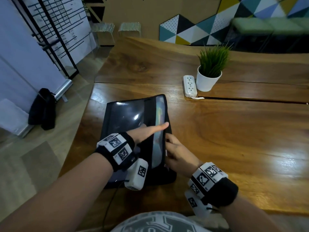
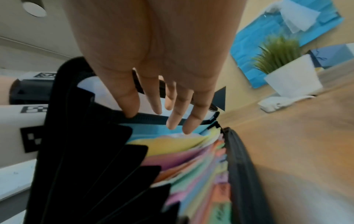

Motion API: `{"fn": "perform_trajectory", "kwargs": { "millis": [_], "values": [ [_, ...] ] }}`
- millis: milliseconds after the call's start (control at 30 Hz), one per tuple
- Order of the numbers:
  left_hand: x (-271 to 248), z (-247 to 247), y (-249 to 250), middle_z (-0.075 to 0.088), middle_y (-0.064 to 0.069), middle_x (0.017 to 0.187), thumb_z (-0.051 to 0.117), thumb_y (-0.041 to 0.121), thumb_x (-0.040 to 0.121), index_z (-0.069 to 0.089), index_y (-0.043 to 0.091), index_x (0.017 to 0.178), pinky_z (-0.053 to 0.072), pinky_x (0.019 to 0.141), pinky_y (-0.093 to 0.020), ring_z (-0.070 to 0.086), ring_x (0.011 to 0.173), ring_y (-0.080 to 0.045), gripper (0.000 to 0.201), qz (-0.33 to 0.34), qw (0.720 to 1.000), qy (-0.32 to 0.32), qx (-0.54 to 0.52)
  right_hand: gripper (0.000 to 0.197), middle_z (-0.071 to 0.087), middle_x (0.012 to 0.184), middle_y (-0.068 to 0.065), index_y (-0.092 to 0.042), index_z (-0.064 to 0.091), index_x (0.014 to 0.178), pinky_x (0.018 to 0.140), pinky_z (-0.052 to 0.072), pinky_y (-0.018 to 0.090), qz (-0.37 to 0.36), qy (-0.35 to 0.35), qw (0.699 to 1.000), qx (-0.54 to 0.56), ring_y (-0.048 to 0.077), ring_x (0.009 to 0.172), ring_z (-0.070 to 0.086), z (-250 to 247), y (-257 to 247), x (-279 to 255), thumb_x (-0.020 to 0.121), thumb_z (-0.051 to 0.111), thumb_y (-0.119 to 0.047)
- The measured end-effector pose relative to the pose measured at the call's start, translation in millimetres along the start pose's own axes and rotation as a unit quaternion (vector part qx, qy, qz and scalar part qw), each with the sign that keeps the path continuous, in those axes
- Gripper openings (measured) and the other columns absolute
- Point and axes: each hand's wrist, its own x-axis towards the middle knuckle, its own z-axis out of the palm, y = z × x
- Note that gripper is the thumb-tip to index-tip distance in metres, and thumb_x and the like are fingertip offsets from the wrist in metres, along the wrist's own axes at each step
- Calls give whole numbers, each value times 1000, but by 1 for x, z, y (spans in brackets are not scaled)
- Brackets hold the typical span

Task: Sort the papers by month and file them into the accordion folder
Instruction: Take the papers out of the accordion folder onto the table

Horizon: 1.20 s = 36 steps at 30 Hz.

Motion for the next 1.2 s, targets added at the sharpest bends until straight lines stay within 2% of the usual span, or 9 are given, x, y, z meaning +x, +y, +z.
{"fn": "perform_trajectory", "kwargs": {
  "millis": [133, 233, 300, 467, 533, 733, 833, 1000, 1200],
  "values": [
    [-34, -10, 11, 62, -10, 90, 56, 41, 81, 63, 15, 95, 45, 75, -37, 59, 84, -27, 30, 35, 999, -18, -24, 46, 28, 143, -1, -11, 46, 134, 104, 29, 12, -4, -12, 1000, -23, 8, 128, 32, -2, -13, 11, 89, 56, -10],
    [-40, -12, 4, 49, -10, 66, 46, 4, 78, 52, 4, 77, 45, 47, -26, 53, 49, -21, 7, 79, 992, 58, -76, 59, 34, 136, -5, -26, 32, 142, 93, 33, 4, 50, -26, 998, -18, 6, 120, 39, -5, -5, 14, 90, 57, -16],
    [-38, -13, -4, 46, -10, 63, 43, -6, 76, 50, 3, 77, 41, 40, -24, 49, 44, -21, 12, 114, 984, 116, -72, 55, 49, 125, -2, -28, 37, 139, 96, 42, 21, 106, -7, 994, -8, 11, 109, 51, -7, 6, 17, 89, 58, -15],
    [-43, -21, -23, 64, -10, 96, 54, -2, 85, 50, 18, 119, 58, 72, -45, 65, 83, -30, 40, 196, 970, 138, -45, 40, 59, 114, -5, -24, 50, 129, 98, 46, 37, 198, -16, 979, 49, 12, 107, 56, 7, 30, 17, 90, 57, -21],
    [-53, -28, -30, 66, -11, 88, 53, -5, 86, 43, 27, 128, 56, 59, -39, 64, 70, -27, 53, 230, 962, 127, -78, 38, 59, 112, -5, -26, 50, 127, 92, 50, 41, 201, -20, 976, 80, 11, 103, 57, 11, 28, 20, 90, 57, -27],
    [-76, -46, -44, 64, 8, 59, 37, -16, 87, 43, 37, 130, 46, 49, -18, 56, 50, -4, 69, 278, 943, 136, -123, 63, 45, 110, -1, -32, 31, 140, 88, 47, 20, 110, 78, 985, 110, 11, 97, 52, 13, 3, 35, 86, 62, -20],
    [-80, -46, -50, 68, -12, 82, 38, -13, 84, 62, 39, 118, 49, 56, -33, 54, 63, -31, 67, 289, 931, 165, -146, 49, 38, 106, -2, -27, 44, 135, 80, 40, 3, 90, 56, 994, 25, 1, 81, 46, 13, -7, 45, 90, 55, -10],
    [-81, -42, -63, 57, -37, 111, 41, 6, 71, 68, 37, 113, 43, 71, -62, 55, 76, -49, 58, 281, 915, 185, -224, 40, 35, 101, -4, -23, 45, 135, 82, 40, 9, 100, 98, 990, -7, -2, 78, 42, 15, -18, 49, 95, 43, -16],
    [-73, -31, -60, 71, -9, 109, 33, -14, 87, 65, 24, 116, 55, 53, -23, 69, 92, -32, 58, 279, 916, 185, -223, 56, 35, 123, 5, -25, 43, 135, 96, 43, 28, 200, 24, 974, -100, 19, 106, 51, 16, -28, 61, 88, 48, -55]
  ]
}}
